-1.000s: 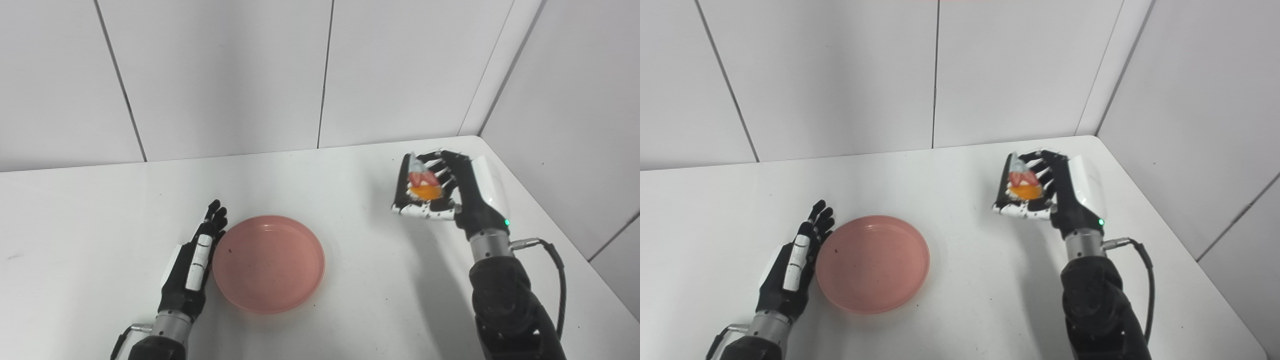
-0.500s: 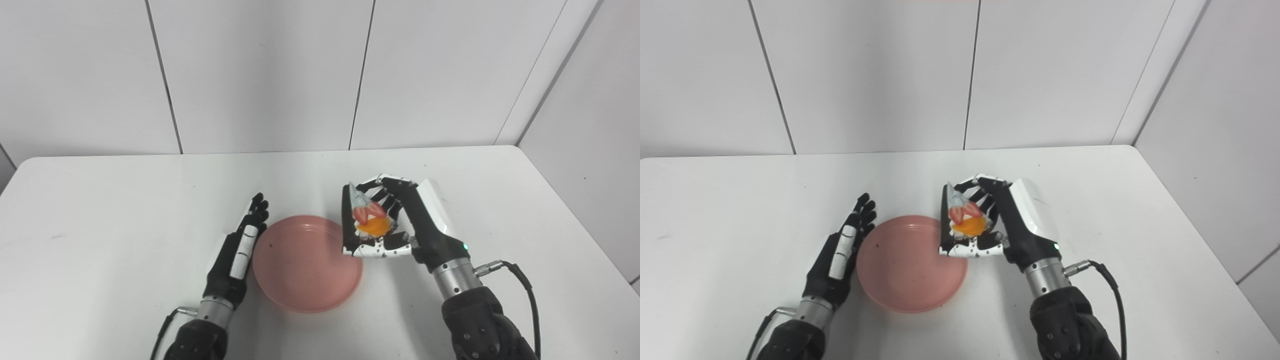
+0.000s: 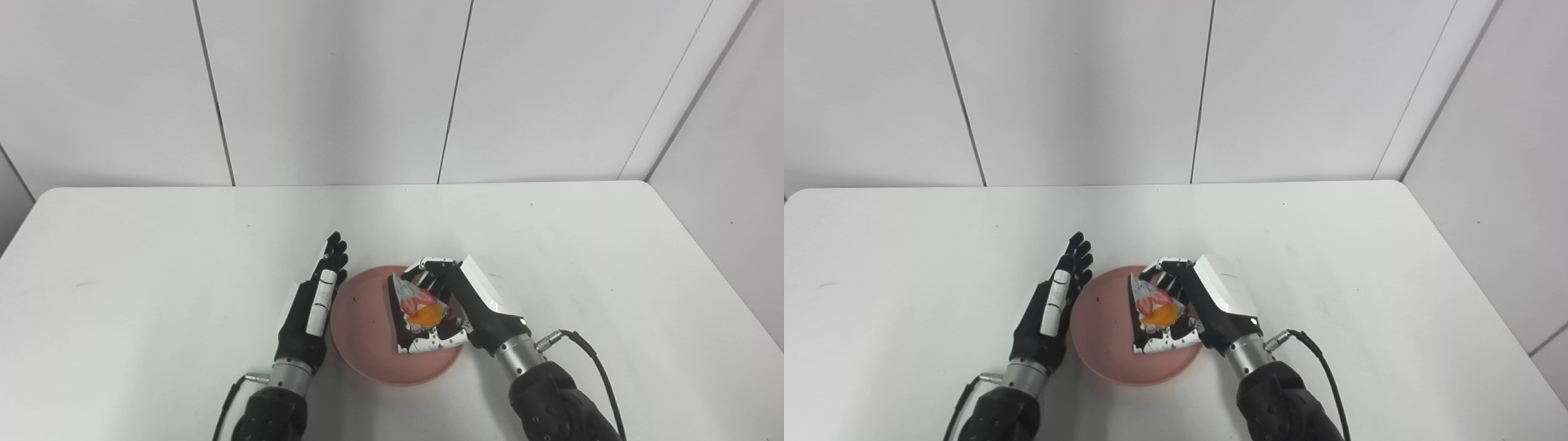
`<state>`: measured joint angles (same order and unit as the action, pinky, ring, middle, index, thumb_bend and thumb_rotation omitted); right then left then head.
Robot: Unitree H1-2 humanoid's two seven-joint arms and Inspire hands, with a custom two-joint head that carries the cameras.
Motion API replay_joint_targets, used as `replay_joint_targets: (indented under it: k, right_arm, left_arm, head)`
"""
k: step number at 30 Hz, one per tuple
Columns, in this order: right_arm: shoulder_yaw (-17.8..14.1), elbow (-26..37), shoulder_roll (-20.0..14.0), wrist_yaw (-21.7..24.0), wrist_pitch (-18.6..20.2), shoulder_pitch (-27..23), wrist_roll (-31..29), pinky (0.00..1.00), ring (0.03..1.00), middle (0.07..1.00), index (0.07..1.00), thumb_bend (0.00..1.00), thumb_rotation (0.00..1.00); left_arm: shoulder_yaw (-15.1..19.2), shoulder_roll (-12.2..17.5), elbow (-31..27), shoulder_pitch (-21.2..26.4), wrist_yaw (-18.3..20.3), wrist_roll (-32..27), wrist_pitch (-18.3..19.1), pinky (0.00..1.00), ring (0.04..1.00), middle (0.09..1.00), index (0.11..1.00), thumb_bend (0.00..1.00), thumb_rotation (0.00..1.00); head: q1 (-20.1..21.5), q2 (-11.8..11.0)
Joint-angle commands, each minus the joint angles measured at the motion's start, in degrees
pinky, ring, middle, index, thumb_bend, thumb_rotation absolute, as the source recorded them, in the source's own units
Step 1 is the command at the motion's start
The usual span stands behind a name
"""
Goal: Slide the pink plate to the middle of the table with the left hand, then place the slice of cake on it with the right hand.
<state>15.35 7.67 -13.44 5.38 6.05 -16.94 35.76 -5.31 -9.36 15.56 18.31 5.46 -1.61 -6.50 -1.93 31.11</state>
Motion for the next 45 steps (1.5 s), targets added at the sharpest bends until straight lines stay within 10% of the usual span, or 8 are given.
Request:
replay_joint_targets:
  k: [1,10,14,21,38,45]
  right_arm:
    - [0.0,-0.1,0.1,-1.9,-3.3,-2.1,0.7,0.29,0.366,0.414,0.52,0.52,0.0]
    - [1.4,-5.6,-1.1,-3.7,-5.7,-2.8,4.0,0.34,0.427,0.437,0.537,0.52,0.0]
    - [1.9,-1.8,-2.5,-0.3,-5.0,-1.7,3.9,0.58,0.727,0.766,0.819,0.65,0.12]
    - [1.8,1.1,-4.8,3.0,-6.8,0.1,0.4,0.91,0.99,0.993,0.992,0.7,0.36]
    - [-6.1,5.4,-3.5,-3.2,-9.3,5.9,-3.0,0.87,1.0,1.0,1.0,0.73,0.42]
    - [-13.1,2.9,3.2,-5.2,-6.9,7.0,-17.2,1.0,1.0,1.0,1.0,0.71,0.71]
  left_arm:
    - [0.0,-0.9,-0.3,-0.8,-0.5,-0.6,-0.8,1.0,0.999,0.999,0.986,0.66,1.0]
    - [0.0,-0.6,-0.6,-0.7,-0.2,-1.1,-1.2,1.0,1.0,1.0,0.991,0.66,1.0]
    - [0.0,-0.4,-1.2,-0.9,-0.1,-1.2,-0.7,1.0,0.997,0.999,0.987,0.66,1.0]
    - [-0.3,0.2,-2.4,-1.0,0.1,-1.1,0.8,1.0,1.0,0.999,0.992,0.66,1.0]
    - [0.6,2.7,-2.9,-0.9,1.3,-2.4,0.1,1.0,0.994,0.991,0.982,0.66,1.0]
    - [1.7,4.4,-4.1,-1.2,1.5,-3.0,1.1,1.0,1.0,1.0,1.0,0.66,1.0]
  head:
    - [0.0,0.0]
    - [0.7,0.7]
    - [0.9,0.9]
    - [1.3,1.2]
    - [2.6,2.2]
    - [3.5,2.4]
